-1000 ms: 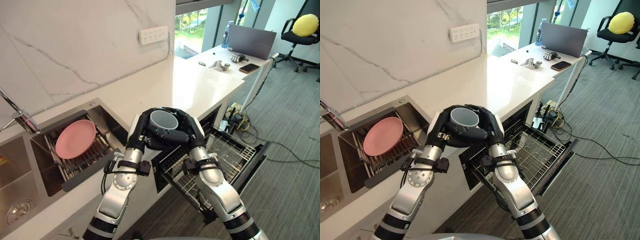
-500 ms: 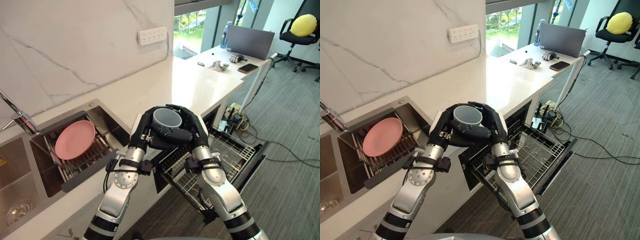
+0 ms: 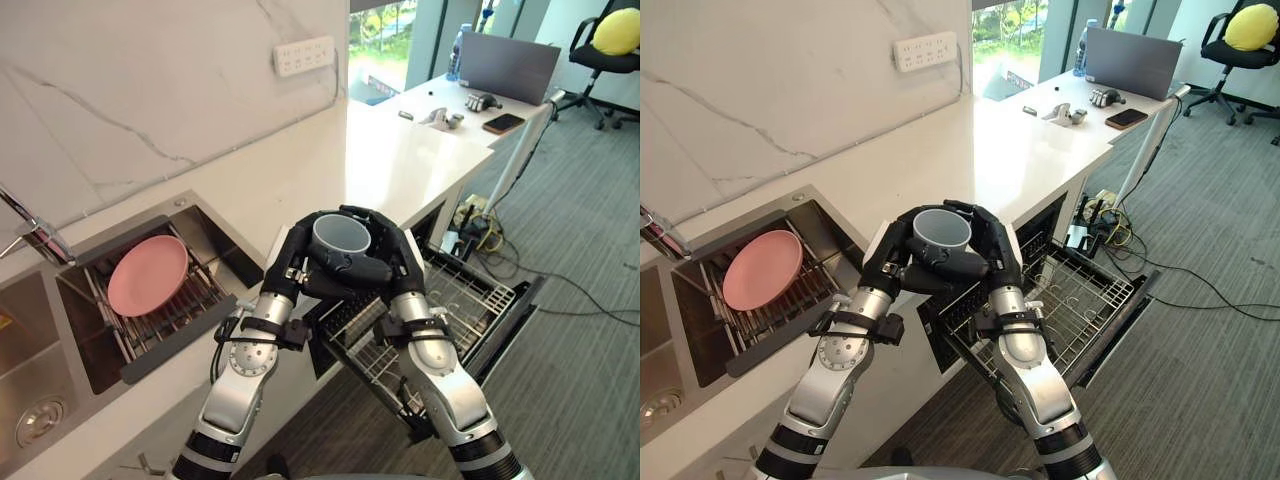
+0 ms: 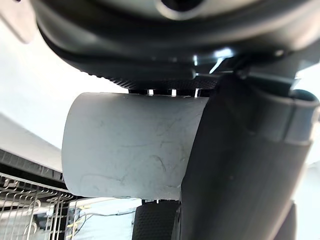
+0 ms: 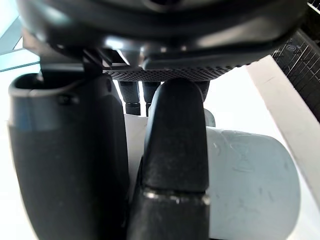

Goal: Walk over to the sink, pick up the cup, carry it to the dishwasher, place the cup inside the dishwasher, then close the dishwasher door

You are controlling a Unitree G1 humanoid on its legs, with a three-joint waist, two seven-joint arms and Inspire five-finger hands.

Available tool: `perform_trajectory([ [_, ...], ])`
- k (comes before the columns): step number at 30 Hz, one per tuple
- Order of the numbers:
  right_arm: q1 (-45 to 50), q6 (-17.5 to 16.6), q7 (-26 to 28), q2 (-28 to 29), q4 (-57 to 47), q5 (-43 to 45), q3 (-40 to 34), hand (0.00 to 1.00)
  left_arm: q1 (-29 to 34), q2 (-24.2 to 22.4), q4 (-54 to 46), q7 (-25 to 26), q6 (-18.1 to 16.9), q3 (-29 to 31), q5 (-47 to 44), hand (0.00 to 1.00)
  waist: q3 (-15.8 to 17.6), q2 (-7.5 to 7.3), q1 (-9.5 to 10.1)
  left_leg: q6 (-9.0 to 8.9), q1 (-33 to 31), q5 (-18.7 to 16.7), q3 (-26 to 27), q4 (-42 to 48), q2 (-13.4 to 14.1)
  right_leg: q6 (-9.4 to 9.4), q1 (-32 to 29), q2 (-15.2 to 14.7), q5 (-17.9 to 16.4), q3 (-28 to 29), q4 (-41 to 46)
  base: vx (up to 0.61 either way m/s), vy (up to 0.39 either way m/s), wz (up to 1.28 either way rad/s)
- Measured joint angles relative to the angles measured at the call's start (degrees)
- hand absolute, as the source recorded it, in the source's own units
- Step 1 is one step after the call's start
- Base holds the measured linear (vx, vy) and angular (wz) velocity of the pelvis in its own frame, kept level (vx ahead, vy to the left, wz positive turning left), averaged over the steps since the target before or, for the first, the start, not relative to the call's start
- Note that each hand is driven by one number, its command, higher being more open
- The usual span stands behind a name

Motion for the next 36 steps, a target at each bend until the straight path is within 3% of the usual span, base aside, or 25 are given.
perform_trajectory([
  [13,-0.01,-2.79,0.0,0.27,-1.19,-2.32,-0.97,0.0,0.08,1.71,0.0,-4.94,-2.96,1.47,-10.52,1.0,1.37,0.18,-0.68,-0.13,-0.17,-0.12,0.03,0.25,0.0,0.11,-0.01,0.05,-0.08,-0.18,-0.03,0.0,0.0,0.0],
  [14,-0.02,-3.15,0.0,0.28,-1.61,-2.41,-1.16,0.0,0.17,1.41,-0.01,-4.64,-3.75,1.4,-10.1,0.0,1.38,0.19,-0.69,-0.14,-0.17,-0.14,0.04,0.25,0.0,0.11,-0.01,0.05,-0.08,-0.17,-0.03,0.0,0.0,0.0],
  [20,-0.43,-4.33,-0.03,1.58,-2.15,-2.71,-2.25,0.0,0.94,-0.02,-0.14,-3.04,-7.03,1.35,-7.03,0.0,1.42,0.22,-0.64,-0.15,-0.17,-0.23,0.03,0.25,0.0,0.16,-0.03,0.04,-0.12,-0.14,-0.04,0.0,0.0,0.0],
  [21,-0.96,-3.86,-2.65,3.33,-1.4,-2.84,-4.97,0.0,2.37,-0.13,-0.89,-1.13,-9.45,1.54,-6.17,0.0,1.46,0.18,-0.59,-0.15,-0.18,-0.29,0.03,0.26,0.0,0.17,-0.04,0.04,-0.13,-0.12,-0.05,0.0,0.0,0.0],
  [22,-2.04,-3.34,-7.68,5.63,1.39,-2.84,-12.44,0.0,4.47,-0.56,-3.76,1.03,-12.7,2.93,-5.88,0.0,1.57,0.01,-0.09,-0.14,-0.23,-0.32,0.03,0.26,-0.03,0.17,-0.04,0.01,-0.13,-0.18,-0.05,0.0,0.0,0.0],
  [25,-4.14,-0.76,-18.87,4.19,10.04,-2.81,-31.61,0.0,6.77,-0.75,-13.52,6.9,-19.97,9.54,-4.87,0.0,1.68,0.02,1.89,-0.13,-0.35,-0.48,-0.3,0.26,-0.19,0.2,-0.04,-0.08,-0.2,-0.72,-0.13,0.0,0.0,0.06],
  [27,-1.84,0.17,-22.02,1.72,11.4,-2.8,-34.73,0.0,6.99,-0.99,-18.52,10.08,-23.84,13.44,-4.9,0.0,1.71,0.18,1.66,-0.18,-0.29,-0.49,-0.32,0.28,-0.17,0.15,0.0,-0.05,-0.26,-0.71,-0.17,0.0,0.0,-0.03],
  [28,-0.63,0.29,-22.64,0.91,11.38,-2.8,-34.67,0.0,6.96,-1.49,-20.9,11.09,-25.57,13.71,-4.86,1.0,1.7,0.25,0.92,-0.18,-0.18,-0.49,-0.25,0.29,-0.17,0.15,0.02,-0.04,-0.26,-0.62,-0.17,0.0,0.0,-0.08],
  [32,-0.48,0.34,-22.63,0.82,10.56,-2.8,-32.03,0.0,6.48,-2.19,-22.3,11.21,-25.84,8.29,-2.33,1.0,1.54,0.52,0.26,-0.25,0.27,-0.54,0.06,0.27,0.07,0.04,0.0,0.14,-0.29,-0.11,-0.09,0.0,0.0,-0.06],
  [36,-0.46,0.33,-22.34,0.73,10.33,-2.77,-28.77,0.0,6.71,-2.23,-22.3,11.46,-25.23,7.59,-1.53,1.0,1.53,0.55,0.9,-0.33,0.4,-0.6,0.01,0.0,0.14,-0.64,-0.02,0.16,-0.72,-0.13,-0.05,0.0,0.0,0.0],
])
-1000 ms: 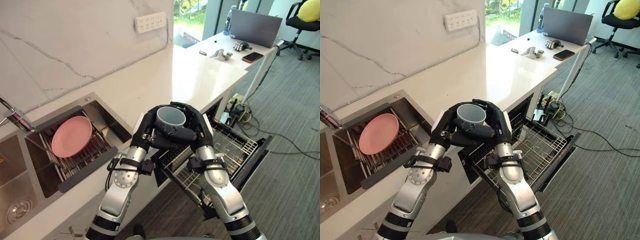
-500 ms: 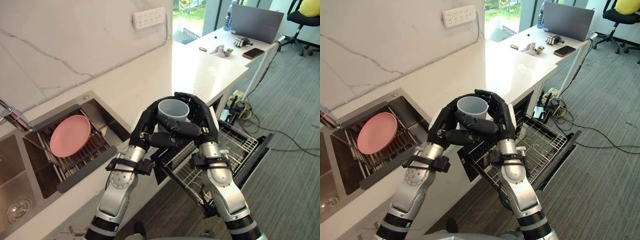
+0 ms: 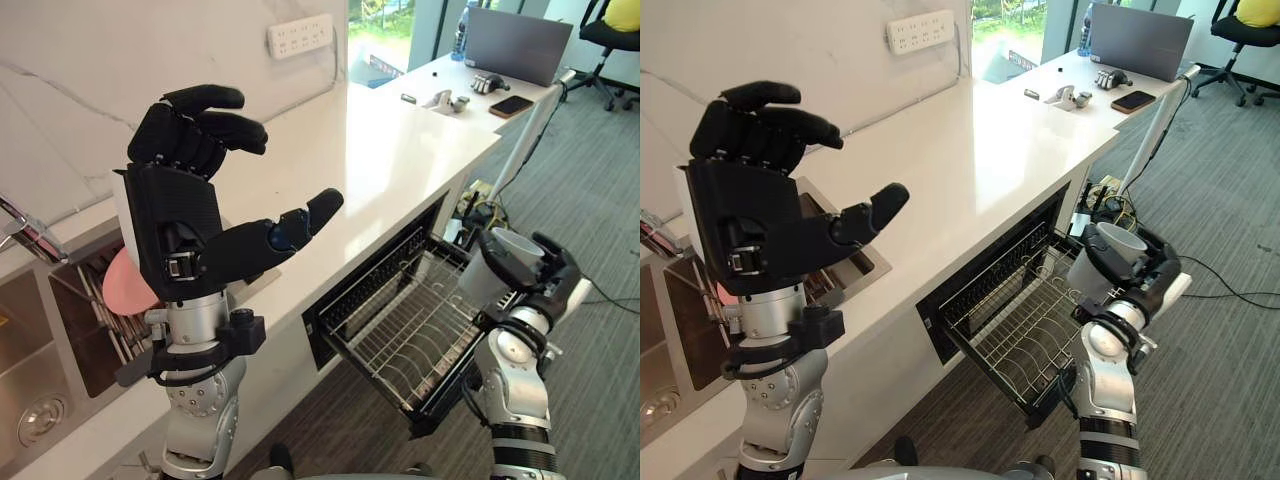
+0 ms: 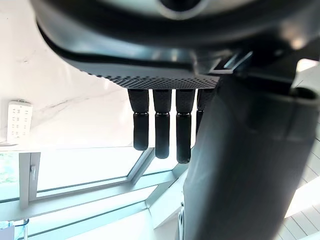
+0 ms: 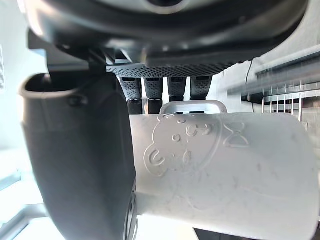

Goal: Walk over to the sink, pick up the cup, carry it to the dishwasher, place the cup inside the dishwasher, then close the dishwasher door

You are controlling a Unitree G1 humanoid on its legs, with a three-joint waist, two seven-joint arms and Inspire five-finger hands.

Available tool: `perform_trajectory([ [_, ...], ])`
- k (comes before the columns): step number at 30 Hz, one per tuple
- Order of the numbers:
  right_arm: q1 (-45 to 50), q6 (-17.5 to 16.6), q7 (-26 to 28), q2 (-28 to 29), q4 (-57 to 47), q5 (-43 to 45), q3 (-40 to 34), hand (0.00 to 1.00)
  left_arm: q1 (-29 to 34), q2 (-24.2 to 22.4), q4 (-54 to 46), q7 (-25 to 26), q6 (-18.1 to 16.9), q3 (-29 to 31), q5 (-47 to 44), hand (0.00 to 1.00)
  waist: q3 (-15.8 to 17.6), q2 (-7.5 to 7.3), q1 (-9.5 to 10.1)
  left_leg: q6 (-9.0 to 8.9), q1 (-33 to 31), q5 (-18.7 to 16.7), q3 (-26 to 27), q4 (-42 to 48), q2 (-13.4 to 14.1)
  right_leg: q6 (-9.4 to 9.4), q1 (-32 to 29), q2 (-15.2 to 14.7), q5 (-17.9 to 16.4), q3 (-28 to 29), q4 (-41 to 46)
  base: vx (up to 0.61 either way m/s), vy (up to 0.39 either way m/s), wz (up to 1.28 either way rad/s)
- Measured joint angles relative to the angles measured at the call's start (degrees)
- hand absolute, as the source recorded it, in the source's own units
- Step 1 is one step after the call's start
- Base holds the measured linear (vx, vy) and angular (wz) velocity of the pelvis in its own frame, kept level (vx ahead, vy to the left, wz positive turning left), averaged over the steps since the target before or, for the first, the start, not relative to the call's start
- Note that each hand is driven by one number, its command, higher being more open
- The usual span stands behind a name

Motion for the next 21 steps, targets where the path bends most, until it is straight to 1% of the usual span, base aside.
perform_trajectory([
  [4,0.0,0.0,0.01,0.0,0.0,0.04,0.04,0.0,0.33,0.0,-0.02,0.31,0.05,0.63,-0.03,1.0,0.0,0.0,0.83,0.04,-0.1,0.06,-0.33,0.04,-0.03,0.01,0.12,0.0,0.01,-0.34,-0.01,0.0,0.0,0.04],
  [6,0.01,0.0,-0.1,-0.01,0.0,0.05,-0.08,0.0,0.36,-0.02,-0.02,0.26,0.08,1.02,-0.56,1.0,0.0,-0.01,0.87,0.03,-0.14,0.09,-0.42,0.26,-0.06,0.17,0.16,0.0,0.1,-0.46,-0.01,0.0,0.0,0.02],
  [8,0.06,-0.01,-0.06,-0.04,0.0,0.09,-0.15,0.0,0.38,-0.05,-0.01,-0.98,0.15,1.25,-3.14,1.0,0.0,-0.01,0.88,0.02,-0.14,0.1,-0.48,0.26,-0.07,0.5,0.21,0.0,0.3,-0.52,0.0,0.0,0.0,0.0],
  [10,0.17,-0.01,0.44,-0.16,0.0,0.11,-0.17,0.0,0.52,-0.25,0.02,-5.7,0.99,1.11,-9.28,1.0,0.0,-0.01,0.89,0.02,-0.16,0.1,-0.49,0.25,-0.07,0.49,0.21,0.01,0.29,-0.53,-0.01,0.0,0.0,0.0],
  [11,0.23,-0.02,0.64,-0.16,0.0,0.11,-0.18,0.0,0.56,-0.39,-0.02,-8.72,1.95,1.0,-13.17,1.0,0.0,-0.01,0.9,0.02,-0.16,0.1,-0.49,0.25,-0.07,0.49,0.2,0.01,0.28,-0.53,-0.01,0.0,0.0,0.0],
  [12,0.26,-0.02,0.82,-0.16,0.01,0.11,-0.16,0.0,0.57,-0.43,0.03,-12.27,3.76,0.49,-18.18,1.0,0.0,-0.01,0.91,0.02,-0.16,0.1,-0.49,0.24,-0.07,0.47,0.2,0.01,0.27,-0.53,-0.01,0.0,0.0,0.0],
  [13,0.37,-0.03,1.06,-0.16,0.01,0.11,-0.13,0.0,0.6,-0.44,0.34,-16.66,7.17,-0.31,-25.24,1.0,0.0,-0.01,0.89,0.02,-0.16,0.1,-0.47,0.16,-0.07,0.4,0.18,0.0,0.23,-0.51,0.0,0.0,0.0,0.0],
  [14,0.47,-0.06,1.19,-0.16,0.01,0.11,-0.13,0.0,0.61,-0.48,0.57,-19.25,9.58,-0.75,-29.43,1.0,0.0,-0.01,0.95,0.02,-0.16,0.1,-0.46,0.0,-0.07,0.38,0.18,0.0,0.22,-0.5,0.01,0.0,0.0,0.0],
  [15,0.53,-0.13,1.62,-0.15,0.12,0.11,-0.06,0.0,0.64,-0.34,2.13,-23.33,13.86,-2.28,-35.68,1.0,0.0,-0.01,0.99,0.02,-0.16,0.1,-0.41,-0.01,-0.07,0.16,0.11,-0.01,0.09,-0.44,0.02,0.0,0.0,0.0],
  [16,0.54,-0.46,2.05,-0.15,0.45,0.1,0.01,0.0,0.65,-0.08,4.54,-26.28,17.92,-4.88,-39.38,1.0,0.0,-0.02,0.97,0.02,-0.16,0.1,-0.3,-0.02,-0.06,-0.07,0.0,-0.02,-0.04,-0.29,0.03,0.0,0.0,-0.04],
  [17,0.56,-0.59,2.2,-0.16,0.52,0.11,0.05,0.0,0.65,0.03,5.69,-27.73,20.36,-6.08,-41.25,1.0,-0.01,-0.01,0.96,0.02,-0.17,0.1,-0.22,-0.02,-0.05,-0.07,-0.08,-0.02,-0.04,-0.19,0.03,0.0,0.0,-0.07],
  [18,0.56,-0.82,2.36,-0.16,0.63,0.11,0.13,0.0,0.7,0.55,8.36,-30.51,25.64,-8.94,-44.29,1.0,-0.01,-0.01,0.86,0.02,-0.2,0.1,-0.01,-0.03,-0.03,-0.07,-0.27,-0.02,-0.03,0.02,0.03,0.0,0.0,-0.08],
  [19,0.56,-1.17,2.52,-0.19,0.78,0.1,0.13,0.0,0.91,1.08,11.53,-33.26,29.96,-12.39,-45.02,1.0,-0.01,-0.02,0.72,0.02,-0.25,0.1,0.15,-0.03,-0.02,-0.06,-0.45,-0.02,-0.03,0.21,0.03,0.0,0.0,-0.08],
  [20,0.56,-1.38,2.65,-0.23,0.86,0.11,0.13,0.0,1.09,1.39,13.04,-34.35,31.68,-13.97,-44.95,1.0,-0.02,-0.02,0.57,0.02,-0.31,0.1,0.24,-0.03,-0.02,-0.05,-0.59,-0.02,-0.03,0.31,0.04,0.0,0.0,-0.06],
  [21,0.56,-1.79,3.09,-0.39,0.96,0.12,0.19,0.0,1.99,1.69,15.95,-36.66,35.65,-17.31,-44.86,1.0,-0.04,0.0,-0.02,0.02,-0.6,0.11,0.31,-0.01,-0.01,0.01,-0.94,-0.01,0.02,0.38,0.04,0.0,-0.001,-0.06],
])
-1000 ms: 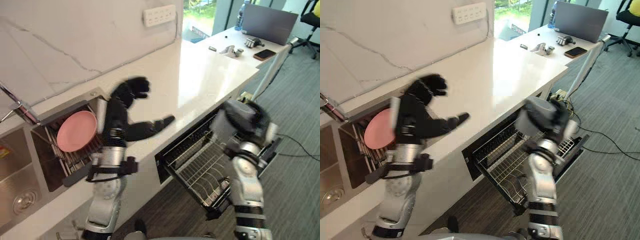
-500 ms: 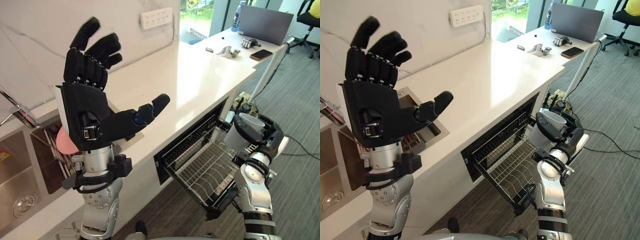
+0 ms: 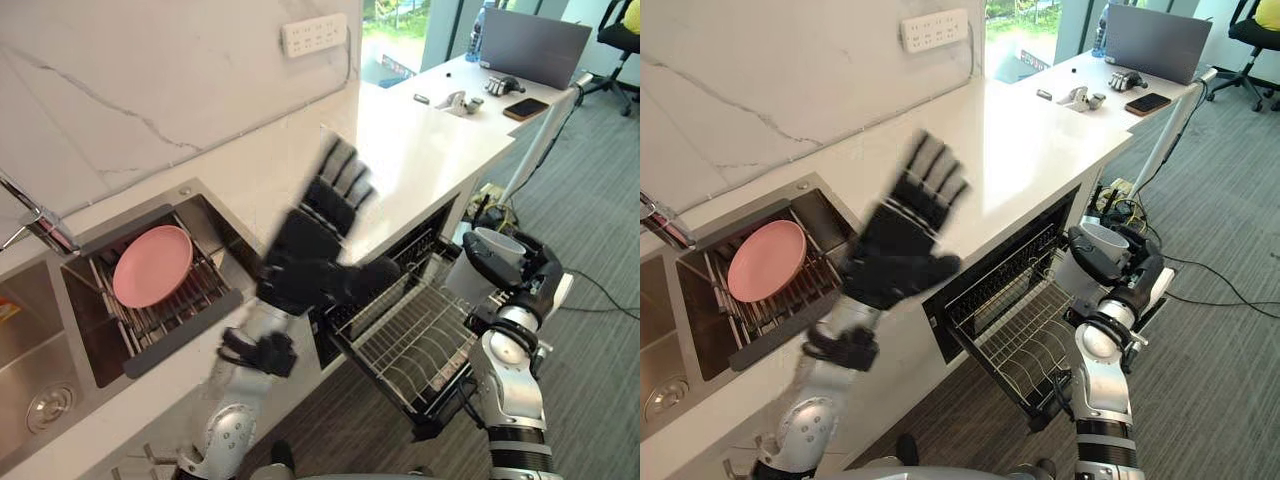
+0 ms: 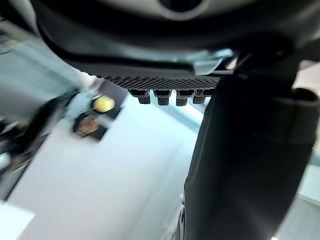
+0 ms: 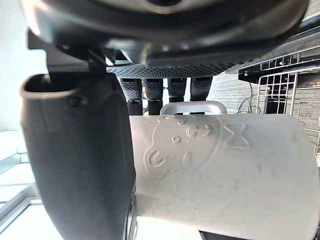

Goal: Walk over to the sink, pick up the cup, carry it to the dishwasher, place the cup inside the dishwasher, then close the dishwasher door

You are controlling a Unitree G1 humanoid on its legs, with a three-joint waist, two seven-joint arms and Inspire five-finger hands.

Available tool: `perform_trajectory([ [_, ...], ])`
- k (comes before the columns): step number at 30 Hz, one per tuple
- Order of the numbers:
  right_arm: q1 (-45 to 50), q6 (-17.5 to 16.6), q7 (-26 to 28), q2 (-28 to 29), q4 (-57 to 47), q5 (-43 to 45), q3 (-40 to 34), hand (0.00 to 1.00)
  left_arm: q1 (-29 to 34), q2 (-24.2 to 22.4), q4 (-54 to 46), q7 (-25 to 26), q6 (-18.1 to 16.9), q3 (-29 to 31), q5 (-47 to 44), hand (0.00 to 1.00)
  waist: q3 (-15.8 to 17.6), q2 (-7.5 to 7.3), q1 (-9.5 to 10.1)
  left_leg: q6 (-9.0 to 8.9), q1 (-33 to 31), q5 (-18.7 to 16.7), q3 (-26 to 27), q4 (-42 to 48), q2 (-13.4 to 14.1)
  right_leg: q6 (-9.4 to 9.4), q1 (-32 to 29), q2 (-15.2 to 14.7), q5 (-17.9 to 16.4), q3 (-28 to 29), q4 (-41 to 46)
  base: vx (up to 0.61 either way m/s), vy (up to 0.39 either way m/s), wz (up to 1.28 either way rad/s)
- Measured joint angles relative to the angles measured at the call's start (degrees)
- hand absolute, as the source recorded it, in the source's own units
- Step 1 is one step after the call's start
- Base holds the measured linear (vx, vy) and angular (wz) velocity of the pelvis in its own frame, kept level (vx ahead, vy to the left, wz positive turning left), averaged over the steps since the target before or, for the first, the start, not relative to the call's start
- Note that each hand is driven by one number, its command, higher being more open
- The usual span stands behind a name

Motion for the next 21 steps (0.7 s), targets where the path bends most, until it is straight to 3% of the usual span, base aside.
perform_trajectory([
  [3,0.3,-0.16,0.65,-2.22,2.14,0.07,-0.17,0.0,2.24,-0.34,6.82,-2.76,7.37,-4.68,-0.15,1.0,-0.06,0.04,-0.59,-0.01,-0.11,0.01,0.12,0.16,0.09,0.5,-0.25,0.09,0.31,0.23,0.01,0.01,-0.005,-0.03],
  [7,0.71,-0.19,1.87,-3.8,4.49,0.99,-0.42,0.0,2.47,-0.26,19.57,-3.89,8.78,-4.68,4.55,1.0,-0.35,0.45,-0.8,-0.18,-0.08,0.13,0.1,-0.04,0.49,0.36,-0.26,0.44,0.23,0.28,0.11,-0.03,-0.01,-0.01],
  [11,0.71,-0.23,6.78,-3.88,4.48,1.17,-0.25,0.0,3.6,0.5,33.71,-0.57,6.25,-4.4,18.82,1.0,-0.99,0.39,-1.16,-0.32,-0.12,0.22,0.07,-0.07,1.04,-0.38,-0.27,0.88,-0.21,0.53,0.05,-0.03,-0.01,-0.01],
  [14,1.05,-0.23,12.0,-3.9,4.48,2.79,-0.17,0.0,6.11,0.84,43.19,5.18,4.77,0.09,26.95,1.0,-1.1,0.19,-0.69,-0.56,-0.11,0.37,0.01,-0.06,1.63,-0.67,-0.1,1.45,-0.23,0.54,0.01,-0.02,-0.022,0.01],
  [19,2.25,-0.23,20.19,-3.85,7.35,1.48,3.48,0.0,7.14,0.37,51.09,11.65,-4.74,6.15,37.98,1.0,-1.45,0.19,0.35,-0.88,0.14,0.59,-1.45,-0.05,1.78,-0.3,1.37,1.86,0.01,-1.39,-0.45,-0.04,-0.024,0.14],
  [21,2.19,-0.23,22.41,-3.89,9.14,-0.29,5.03,0.0,7.12,-0.46,52.39,13.4,-5.91,8.04,39.32,1.0,-1.44,0.19,0.76,-0.88,-0.1,0.58,-2.05,-0.05,1.74,-0.29,1.64,1.89,0.01,-1.99,-0.59,-0.04,-0.012,0.15],
])
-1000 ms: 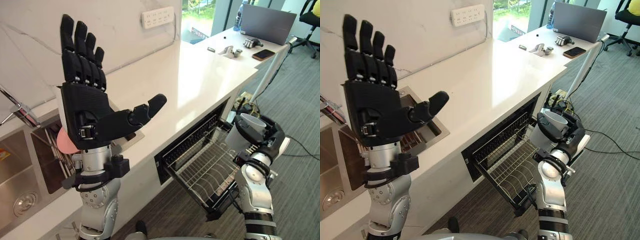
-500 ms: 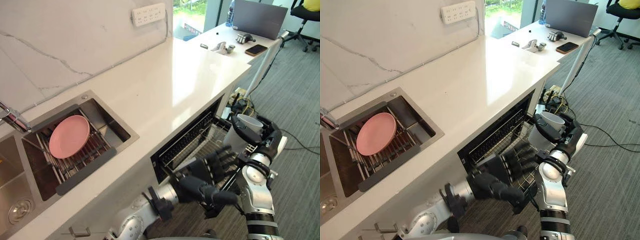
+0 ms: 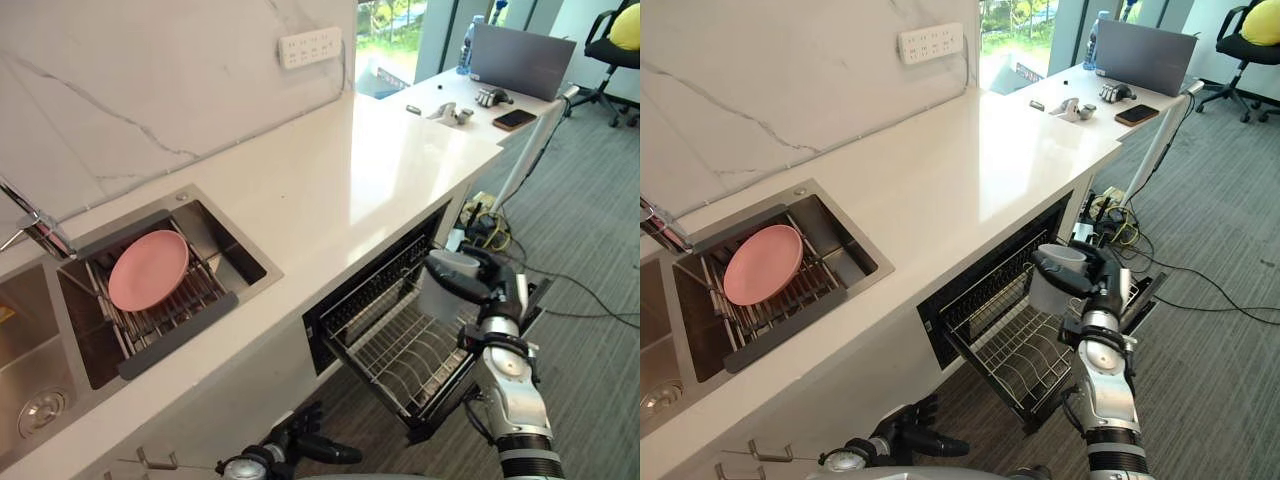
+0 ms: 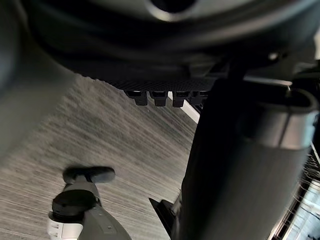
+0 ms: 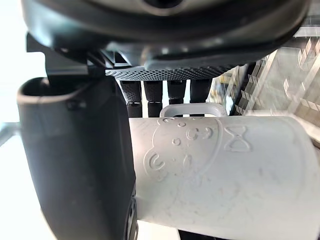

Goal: Walk over to the sink, pick up the cup, carry it to the dishwasher, place the cup inside the dishwasher, then close the dishwasher door

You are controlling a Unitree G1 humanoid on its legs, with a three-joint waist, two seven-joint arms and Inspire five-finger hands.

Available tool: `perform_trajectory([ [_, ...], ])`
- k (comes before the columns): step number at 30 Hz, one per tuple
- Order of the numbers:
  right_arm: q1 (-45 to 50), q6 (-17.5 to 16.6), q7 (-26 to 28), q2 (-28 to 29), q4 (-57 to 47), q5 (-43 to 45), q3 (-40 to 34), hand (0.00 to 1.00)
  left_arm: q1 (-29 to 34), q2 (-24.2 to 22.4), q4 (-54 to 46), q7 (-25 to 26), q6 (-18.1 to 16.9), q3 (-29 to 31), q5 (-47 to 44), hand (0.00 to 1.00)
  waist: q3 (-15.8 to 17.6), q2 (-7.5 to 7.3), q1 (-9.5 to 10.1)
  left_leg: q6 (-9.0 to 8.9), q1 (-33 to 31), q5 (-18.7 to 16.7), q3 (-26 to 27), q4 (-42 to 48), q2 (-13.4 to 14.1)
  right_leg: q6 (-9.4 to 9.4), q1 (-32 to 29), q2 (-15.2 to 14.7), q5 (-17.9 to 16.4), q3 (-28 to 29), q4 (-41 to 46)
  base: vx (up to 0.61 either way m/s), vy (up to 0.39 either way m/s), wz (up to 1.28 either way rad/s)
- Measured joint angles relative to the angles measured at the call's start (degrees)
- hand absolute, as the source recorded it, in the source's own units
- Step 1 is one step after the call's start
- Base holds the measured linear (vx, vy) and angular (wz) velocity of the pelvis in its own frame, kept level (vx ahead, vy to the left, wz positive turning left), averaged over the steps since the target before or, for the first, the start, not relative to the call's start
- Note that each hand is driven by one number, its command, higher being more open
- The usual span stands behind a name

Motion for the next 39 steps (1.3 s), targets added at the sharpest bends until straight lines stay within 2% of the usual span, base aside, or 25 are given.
perform_trajectory([
  [5,-0.8,0.01,4.92,-0.4,7.96,-6.26,1.5,0.0,0.07,-1.25,2.72,3.45,-2.04,6.28,0.0,1.0,0.22,0.35,0.9,-0.15,-1.17,0.08,-2.52,0.01,-0.39,0.13,1.19,0.03,-0.11,-2.48,-0.56,-0.04,-0.01,0.26],
  [9,-2.66,0.05,9.58,-4.52,13.55,-11.1,1.56,0.0,0.04,-1.72,3.44,5.51,-2.11,10.97,0.03,1.0,1.39,0.55,0.94,0.4,-2.72,0.9,-4.56,0.29,-0.92,0.42,1.66,-0.1,-0.12,-4.9,-0.48,-0.01,-0.009,0.29],
  [12,-3.8,0.06,10.93,-7.86,16.02,-13.39,1.34,0.0,0.18,-1.74,3.67,6.29,-1.91,13.08,1.86,1.0,2.4,1.1,1.02,0.5,-3.03,1.08,-6.05,0.29,-1.35,0.71,2.6,-0.23,-0.47,-6.69,-0.33,-0.02,-0.016,0.31],
  [16,-4.31,0.05,11.82,-10.61,18.62,-15.31,-0.4,0.0,1.35,-1.47,4.79,8.55,-1.07,17.87,3.23,1.0,3.88,2.96,1.4,0.54,-3.34,1.31,-8.55,0.29,-1.84,1.07,3.61,-0.59,-2.18,-9.26,1.36,-0.02,-0.025,0.31],
  [20,-4.42,0.05,12.09,-12.05,21.33,-15.56,-1.2,0.0,3.86,-1.14,5.67,9.83,-1.34,19.89,4.67,1.0,5.15,4.0,2.01,0.53,-4.64,1.9,-10.86,0.3,-2.16,1.22,3.59,-0.8,-3.77,-11.79,3.14,-0.01,-0.039,0.35],
  [25,-9.43,0.17,11.04,-12.94,27.28,-15.48,-1.26,0.0,1.96,-2.3,5.32,9.88,-1.73,20.11,1.97,1.0,9.39,6.54,3.2,0.81,-7.04,3.17,-13.79,0.34,-2.53,1.14,1.93,-1.64,-6.21,-14.59,7.56,-0.05,-0.02,0.32],
  [28,-10.31,0.25,10.7,-12.94,29.28,-15.48,-1.19,0.0,1.87,-2.87,5.33,9.81,-1.98,20.11,-0.03,1.0,10.6,7.69,3.74,1.22,-7.16,3.54,-14.04,0.34,-3.1,1.0,1.97,-2.45,-7.61,-15.44,9.28,-0.03,-0.007,0.25],
  [29,-10.65,0.43,10.32,-12.93,30.48,-15.51,-1.17,1.0,1.86,-3.23,5.51,9.75,-2.1,20.12,-1.34,1.0,11.01,8.45,3.83,1.43,-7.5,3.81,-14.19,0.35,-3.37,1.0,1.97,-2.73,-8.19,-16.19,10.01,-0.03,-0.006,0.25],
  [32,-11.16,0.83,10.29,-12.93,33.4,-15.56,-0.84,1.0,1.86,-3.71,5.99,9.22,-2.31,20.58,-3.25,1.0,11.52,9.5,3.98,2.04,-8.25,4.8,-14.17,0.35,-3.94,1.19,2.14,-3.06,-9.27,-17.78,11.15,-0.07,-0.01,0.32],
  [39,-11.32,1.19,9.91,-12.67,34.81,-15.45,-0.07,1.0,1.86,-3.76,6.33,7.93,-3.17,21.67,-3.52,1.0,11.99,9.87,4.71,2.32,-8.81,5.36,-14.17,0.36,-4.16,1.47,2.19,-2.97,-10.2,-18.73,11.52,-0.06,-0.006,0.12],
])
